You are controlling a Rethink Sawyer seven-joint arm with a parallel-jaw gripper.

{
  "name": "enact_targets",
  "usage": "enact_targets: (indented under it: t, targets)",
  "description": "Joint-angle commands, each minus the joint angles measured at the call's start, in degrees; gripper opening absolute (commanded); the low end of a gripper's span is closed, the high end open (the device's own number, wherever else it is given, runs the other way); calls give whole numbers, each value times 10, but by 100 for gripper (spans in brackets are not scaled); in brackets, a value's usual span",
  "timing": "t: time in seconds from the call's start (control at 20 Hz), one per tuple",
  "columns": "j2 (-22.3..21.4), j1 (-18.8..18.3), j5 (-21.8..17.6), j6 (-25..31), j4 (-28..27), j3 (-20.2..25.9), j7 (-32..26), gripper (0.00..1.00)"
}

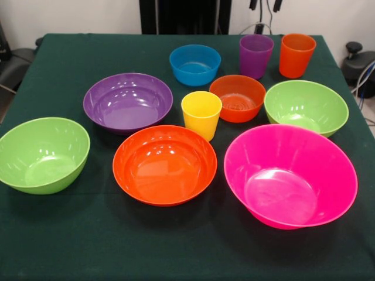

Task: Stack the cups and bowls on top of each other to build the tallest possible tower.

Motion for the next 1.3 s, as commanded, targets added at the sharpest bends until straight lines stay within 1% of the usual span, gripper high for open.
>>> enact_targets:
  t: [0.05, 0.25, 0.5, 0.75, 1.0, 1.1, 1.3]
  targets:
    - [37, 10, -41, 48, -57, 4, 19, 100]
    - [49, 5, -60, 48, -65, 8, 6, 100]
    - [62, 1, -71, 39, -66, 16, 15, 100]
    - [73, 3, -73, 23, -56, 21, 30, 100]
    - [73, 9, -78, 10, -39, 20, 40, 100]
    - [66, 12, -80, 8, -30, 18, 44, 100]
    - [73, 19, -85, -12, -18, 13, 54, 100]
